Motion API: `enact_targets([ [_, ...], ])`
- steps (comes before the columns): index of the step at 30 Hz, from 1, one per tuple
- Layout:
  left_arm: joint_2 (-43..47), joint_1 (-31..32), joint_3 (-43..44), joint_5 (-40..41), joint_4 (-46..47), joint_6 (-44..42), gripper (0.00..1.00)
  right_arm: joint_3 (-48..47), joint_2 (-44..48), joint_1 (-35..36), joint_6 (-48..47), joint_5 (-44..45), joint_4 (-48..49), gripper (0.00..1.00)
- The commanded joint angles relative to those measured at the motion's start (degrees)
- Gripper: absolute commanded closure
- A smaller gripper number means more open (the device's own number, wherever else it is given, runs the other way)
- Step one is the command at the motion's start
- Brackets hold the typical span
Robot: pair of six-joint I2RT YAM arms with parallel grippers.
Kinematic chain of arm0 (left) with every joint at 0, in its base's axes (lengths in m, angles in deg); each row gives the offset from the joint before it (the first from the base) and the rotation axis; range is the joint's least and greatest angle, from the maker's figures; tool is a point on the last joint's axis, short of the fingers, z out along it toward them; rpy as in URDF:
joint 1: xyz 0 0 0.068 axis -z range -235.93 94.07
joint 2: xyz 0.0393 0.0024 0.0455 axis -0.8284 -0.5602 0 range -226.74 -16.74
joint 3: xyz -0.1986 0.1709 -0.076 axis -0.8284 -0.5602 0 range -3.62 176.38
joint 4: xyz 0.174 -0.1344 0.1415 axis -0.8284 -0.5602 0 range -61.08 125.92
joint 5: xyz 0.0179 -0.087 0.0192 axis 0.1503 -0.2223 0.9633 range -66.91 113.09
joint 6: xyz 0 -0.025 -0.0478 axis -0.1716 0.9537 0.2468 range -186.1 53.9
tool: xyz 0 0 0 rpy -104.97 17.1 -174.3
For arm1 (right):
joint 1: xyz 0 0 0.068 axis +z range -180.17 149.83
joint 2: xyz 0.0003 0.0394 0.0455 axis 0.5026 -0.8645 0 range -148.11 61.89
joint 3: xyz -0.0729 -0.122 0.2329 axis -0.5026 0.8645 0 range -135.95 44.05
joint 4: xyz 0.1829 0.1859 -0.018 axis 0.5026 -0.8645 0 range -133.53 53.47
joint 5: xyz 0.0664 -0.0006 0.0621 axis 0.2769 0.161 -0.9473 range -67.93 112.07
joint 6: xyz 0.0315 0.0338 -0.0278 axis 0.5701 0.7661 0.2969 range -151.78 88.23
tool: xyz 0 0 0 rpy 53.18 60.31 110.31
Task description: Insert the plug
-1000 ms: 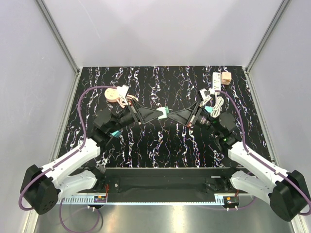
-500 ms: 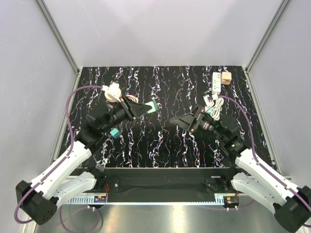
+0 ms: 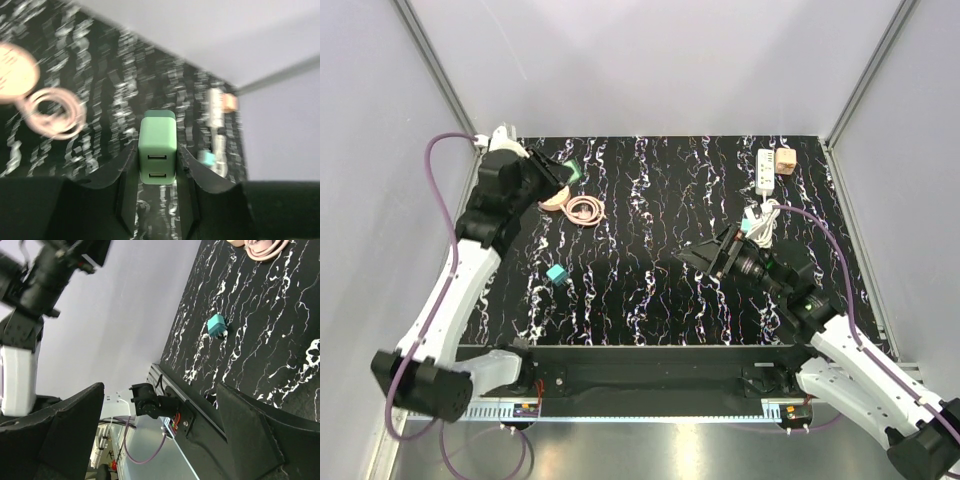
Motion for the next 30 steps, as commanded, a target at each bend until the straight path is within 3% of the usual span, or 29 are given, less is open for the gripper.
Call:
enact_targets([
  [1, -4.7, -3.1, 4.1, 0.7, -7.7, 2.6, 1.00, -2.1, 1.6, 0.3, -2.2, 1.0, -1.3, 0.00],
  [2, -7.6, -3.4, 6.0, 7.8, -11.0, 5.6, 1.00, -2.1, 1.8, 0.2, -2.7, 1.3, -2.0, 0.00],
  [4, -13.9, -4.1, 14.2, 14.0, -21.1, 8.5, 1.00, -2.1, 2.4, 0.2, -3.1, 1.5, -2.6, 0.00],
  [7, -20.1, -5.8, 21.5, 16.5, -29.5, 13.7, 1.00, -2.1, 2.7, 0.3, -3.8, 2.0, -3.7, 0.00],
  [14, -32.0, -10.1, 29.8, 17.8, -30.8, 21.2, 1.00, -2.7, 1.2, 0.3, -4.7, 3.2, -6.0, 0.00],
  [18, -36.5, -13.3, 31.9, 14.7, -30.4, 24.6, 1.00, -3.9, 0.0, 0.3, -5.7, 2.9, -6.9, 0.00],
  [22, -44.7, -14.2, 40.0, 14.5, -29.0, 11.0, 1.00, -4.8, -0.7, 0.2, -6.9, 3.3, -7.6, 0.00],
  [23, -46.5, -14.1, 42.6, 13.5, -28.9, 0.9, 1.00, -5.0, -0.8, 0.2, -7.1, 3.5, -7.7, 0.00],
  [25, -50.4, -14.8, 47.4, 7.6, -29.6, -9.2, 1.00, -5.2, -1.0, 0.3, -7.5, 3.7, -7.8, 0.00],
  [26, -51.0, -14.9, 47.9, 5.5, -29.7, -17.5, 1.00, -5.3, -1.1, 0.2, -7.9, 3.8, -7.8, 0.00],
  [30, -51.5, -17.6, 48.1, 0.7, -31.5, -30.6, 1.00, -5.1, -2.2, 0.3, -8.8, 4.0, -7.8, 0.00],
])
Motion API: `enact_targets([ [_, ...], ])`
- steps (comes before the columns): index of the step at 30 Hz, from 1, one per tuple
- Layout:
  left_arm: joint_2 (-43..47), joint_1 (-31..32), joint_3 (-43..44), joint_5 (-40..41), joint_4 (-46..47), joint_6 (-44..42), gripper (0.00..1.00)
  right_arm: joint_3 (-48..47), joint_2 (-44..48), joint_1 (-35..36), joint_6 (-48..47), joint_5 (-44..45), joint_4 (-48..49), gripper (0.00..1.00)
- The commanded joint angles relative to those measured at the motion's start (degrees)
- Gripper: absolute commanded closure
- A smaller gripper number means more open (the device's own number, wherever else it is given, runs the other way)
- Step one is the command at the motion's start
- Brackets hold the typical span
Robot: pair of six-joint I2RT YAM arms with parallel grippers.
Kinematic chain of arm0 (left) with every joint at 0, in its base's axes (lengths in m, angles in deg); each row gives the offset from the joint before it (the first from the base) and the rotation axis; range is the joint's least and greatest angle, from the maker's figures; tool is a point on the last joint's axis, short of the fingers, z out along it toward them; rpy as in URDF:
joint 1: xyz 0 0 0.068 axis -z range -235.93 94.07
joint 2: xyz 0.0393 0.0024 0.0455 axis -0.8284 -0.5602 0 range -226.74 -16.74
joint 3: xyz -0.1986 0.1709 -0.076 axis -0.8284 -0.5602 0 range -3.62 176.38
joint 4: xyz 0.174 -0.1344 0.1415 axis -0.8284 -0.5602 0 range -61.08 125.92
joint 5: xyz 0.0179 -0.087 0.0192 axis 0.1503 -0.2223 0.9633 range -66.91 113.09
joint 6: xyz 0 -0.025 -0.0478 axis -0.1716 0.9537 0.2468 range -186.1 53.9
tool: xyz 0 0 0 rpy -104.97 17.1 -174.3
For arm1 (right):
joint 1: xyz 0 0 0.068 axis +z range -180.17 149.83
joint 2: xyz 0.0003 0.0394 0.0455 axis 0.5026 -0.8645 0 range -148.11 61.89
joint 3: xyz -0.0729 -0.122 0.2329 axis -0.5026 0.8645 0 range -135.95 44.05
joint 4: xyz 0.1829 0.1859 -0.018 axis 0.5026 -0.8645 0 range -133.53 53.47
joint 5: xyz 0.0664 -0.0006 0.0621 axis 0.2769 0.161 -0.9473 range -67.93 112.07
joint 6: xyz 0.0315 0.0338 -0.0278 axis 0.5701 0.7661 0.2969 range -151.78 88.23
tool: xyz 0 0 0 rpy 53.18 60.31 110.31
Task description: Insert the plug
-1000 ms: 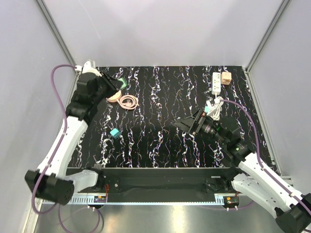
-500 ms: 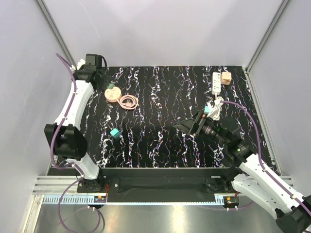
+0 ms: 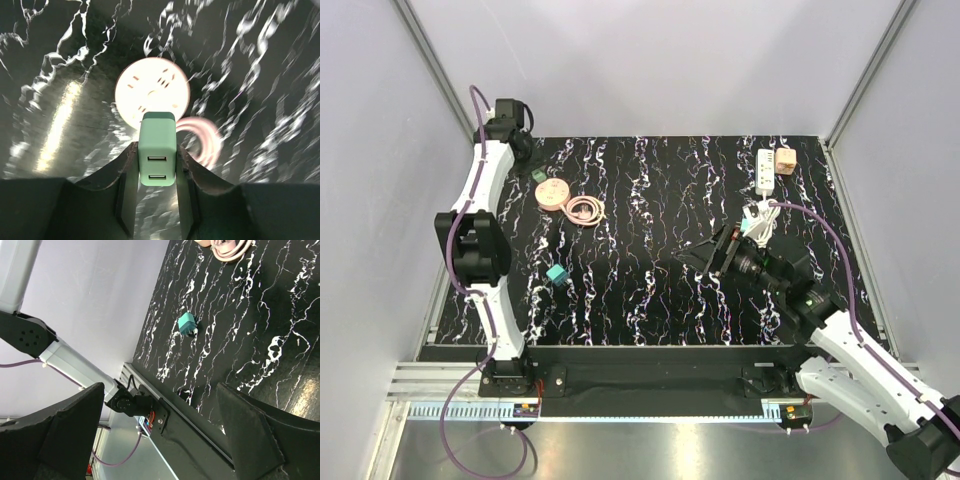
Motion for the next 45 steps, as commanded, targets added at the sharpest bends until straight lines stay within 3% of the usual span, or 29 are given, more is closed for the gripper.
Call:
enact_targets([
  [1, 1.0, -2.3, 3.4, -2.7, -1.1, -21.7, 1.00, -2.2, -0.9, 0.3, -2.4, 1.0, 0.1, 0.00],
  [3, 1.4, -2.3, 3.3, 3.1, -1.9, -25.3, 1.00, -2.2, -1.6, 0.2, -3.0, 0.6, 0.0, 0.00],
  [6, 1.6, -2.4, 3.4, 4.2, -2.1, -33.2, 1.00, -2.2, -1.9, 0.3, -3.7, 0.1, -0.1, 0.00],
  [13, -2.4, -3.2, 6.9, -9.7, -4.4, -42.3, 1.00, -1.6, -1.8, 0.3, -5.6, 0.6, -0.5, 0.00],
  [21, -8.0, -3.2, 9.9, -13.5, -4.8, -42.9, 1.00, -2.5, -1.9, 0.3, -8.1, 0.9, -2.5, 0.00],
  [45, -15.6, -3.2, 15.6, -11.5, -4.9, -42.4, 1.00, -2.8, -2.3, 0.2, -9.5, 2.3, -3.8, 0.00],
])
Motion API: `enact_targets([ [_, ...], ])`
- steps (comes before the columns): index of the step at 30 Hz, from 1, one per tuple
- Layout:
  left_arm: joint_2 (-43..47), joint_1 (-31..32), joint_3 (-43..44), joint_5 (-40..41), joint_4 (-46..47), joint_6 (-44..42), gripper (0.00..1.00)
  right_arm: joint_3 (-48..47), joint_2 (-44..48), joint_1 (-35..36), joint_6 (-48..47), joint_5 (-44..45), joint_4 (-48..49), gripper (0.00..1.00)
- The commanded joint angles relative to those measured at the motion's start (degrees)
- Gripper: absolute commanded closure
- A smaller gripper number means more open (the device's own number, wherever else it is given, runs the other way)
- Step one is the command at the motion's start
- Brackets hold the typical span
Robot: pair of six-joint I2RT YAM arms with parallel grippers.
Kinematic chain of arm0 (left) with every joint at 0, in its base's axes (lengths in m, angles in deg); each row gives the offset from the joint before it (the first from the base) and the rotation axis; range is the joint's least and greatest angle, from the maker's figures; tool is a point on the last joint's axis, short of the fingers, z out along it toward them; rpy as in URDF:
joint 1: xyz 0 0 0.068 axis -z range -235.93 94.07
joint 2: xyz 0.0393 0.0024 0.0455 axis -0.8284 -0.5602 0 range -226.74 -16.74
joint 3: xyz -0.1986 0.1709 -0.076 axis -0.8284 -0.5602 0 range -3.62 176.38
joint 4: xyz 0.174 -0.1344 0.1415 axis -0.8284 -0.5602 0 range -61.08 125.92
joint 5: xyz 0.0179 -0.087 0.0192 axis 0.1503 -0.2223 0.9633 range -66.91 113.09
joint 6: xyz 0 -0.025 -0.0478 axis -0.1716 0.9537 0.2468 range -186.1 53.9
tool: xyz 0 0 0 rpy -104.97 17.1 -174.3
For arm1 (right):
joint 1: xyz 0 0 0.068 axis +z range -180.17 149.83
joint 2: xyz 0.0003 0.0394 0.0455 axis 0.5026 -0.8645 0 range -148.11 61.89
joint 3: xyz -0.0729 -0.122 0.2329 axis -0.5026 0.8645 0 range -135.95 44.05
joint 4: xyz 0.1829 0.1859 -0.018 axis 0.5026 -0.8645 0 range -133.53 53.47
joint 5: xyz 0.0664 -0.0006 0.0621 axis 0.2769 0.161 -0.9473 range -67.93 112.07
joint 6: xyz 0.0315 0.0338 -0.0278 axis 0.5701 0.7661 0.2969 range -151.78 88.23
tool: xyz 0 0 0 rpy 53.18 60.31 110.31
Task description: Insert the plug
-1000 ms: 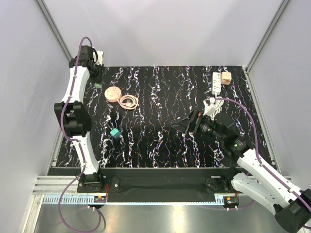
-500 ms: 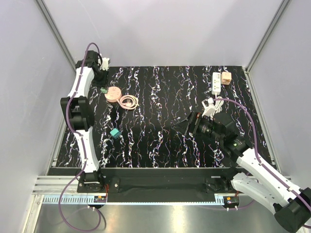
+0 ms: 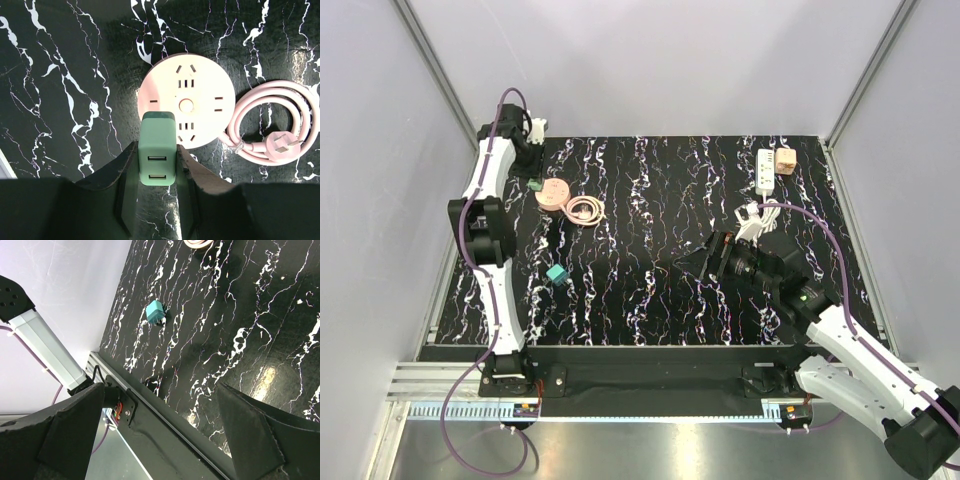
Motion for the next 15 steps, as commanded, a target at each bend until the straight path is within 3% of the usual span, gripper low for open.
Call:
enact_targets([
  [1, -0.9, -0.2, 2.9, 0.5, 0.8, -0.9, 1.00, -2.6, 0.6, 0.3, -1.0, 1.6, 0.2, 0.00],
  [15, -3.9, -0.2, 3.6, 2.7, 0.4, -1.0, 1.00, -2.7, 0.7, 0.3, -1.1, 2.1, -0.7, 0.00],
])
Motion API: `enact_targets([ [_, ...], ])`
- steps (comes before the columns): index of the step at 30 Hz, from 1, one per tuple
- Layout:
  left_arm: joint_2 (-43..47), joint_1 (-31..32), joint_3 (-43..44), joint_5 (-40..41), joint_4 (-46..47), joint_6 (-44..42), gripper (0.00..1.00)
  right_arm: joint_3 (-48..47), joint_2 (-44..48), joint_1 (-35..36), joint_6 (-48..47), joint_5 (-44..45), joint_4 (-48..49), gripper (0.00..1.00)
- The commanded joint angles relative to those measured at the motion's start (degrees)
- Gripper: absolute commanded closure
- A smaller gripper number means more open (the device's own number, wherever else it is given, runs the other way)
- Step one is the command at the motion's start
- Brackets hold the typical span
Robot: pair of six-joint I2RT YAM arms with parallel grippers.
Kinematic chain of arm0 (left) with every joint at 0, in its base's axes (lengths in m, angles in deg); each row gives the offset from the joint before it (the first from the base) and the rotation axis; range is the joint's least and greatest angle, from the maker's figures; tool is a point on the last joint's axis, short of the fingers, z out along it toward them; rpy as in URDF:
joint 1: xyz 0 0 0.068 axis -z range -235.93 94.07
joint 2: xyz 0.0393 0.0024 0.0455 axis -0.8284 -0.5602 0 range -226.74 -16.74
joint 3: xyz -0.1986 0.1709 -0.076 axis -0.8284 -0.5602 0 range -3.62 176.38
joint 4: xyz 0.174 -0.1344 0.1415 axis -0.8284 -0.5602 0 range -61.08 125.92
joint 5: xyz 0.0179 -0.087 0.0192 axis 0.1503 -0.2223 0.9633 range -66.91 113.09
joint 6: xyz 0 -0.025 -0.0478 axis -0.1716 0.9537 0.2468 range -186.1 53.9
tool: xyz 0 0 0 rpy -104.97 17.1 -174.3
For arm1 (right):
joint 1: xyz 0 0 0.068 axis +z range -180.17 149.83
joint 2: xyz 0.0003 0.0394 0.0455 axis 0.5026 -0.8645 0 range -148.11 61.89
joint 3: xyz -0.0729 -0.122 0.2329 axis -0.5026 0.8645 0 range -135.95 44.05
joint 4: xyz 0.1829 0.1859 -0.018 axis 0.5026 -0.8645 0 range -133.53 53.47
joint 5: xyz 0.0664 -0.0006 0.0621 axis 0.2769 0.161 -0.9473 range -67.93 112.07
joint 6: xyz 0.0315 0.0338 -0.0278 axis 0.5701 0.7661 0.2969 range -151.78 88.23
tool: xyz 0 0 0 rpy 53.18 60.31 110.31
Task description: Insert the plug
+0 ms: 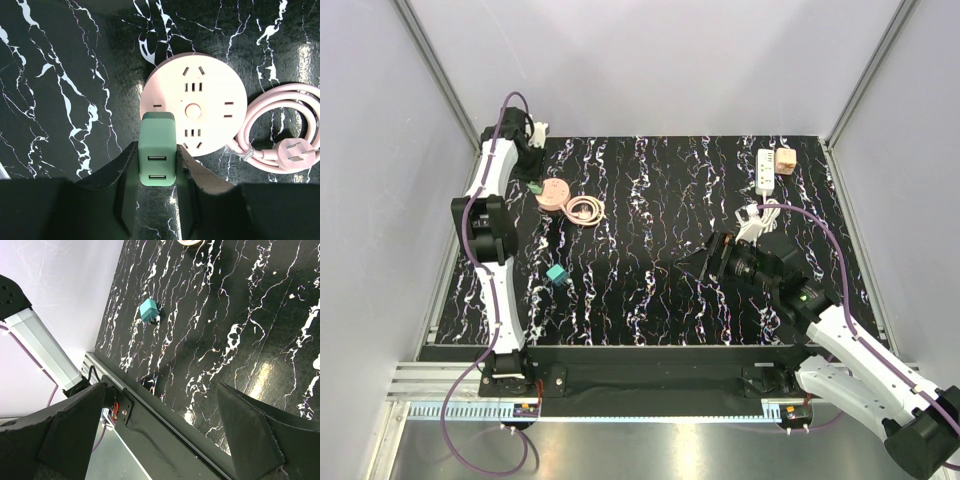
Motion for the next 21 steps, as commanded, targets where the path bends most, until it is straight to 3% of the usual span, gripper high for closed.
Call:
enact_targets([
  [1, -1.6, -0.2, 2.9, 1.7, 0.3, -0.8, 1.00, -2.7, 0.7, 0.3, -1.3, 1.1, 0.9, 0.00],
  [12, -4.6, -0.2, 5.4, -1.2, 0.2, -0.3, 1.00, -2.5, 1.0, 0.3, -2.0, 2.1, 0.3, 0.00],
  [21, -1.3, 0.5, 4.2, -1.9, -0.1, 0.5, 1.00, -2.5, 0.5, 0.2, -2.5, 2.4, 0.3, 0.00],
])
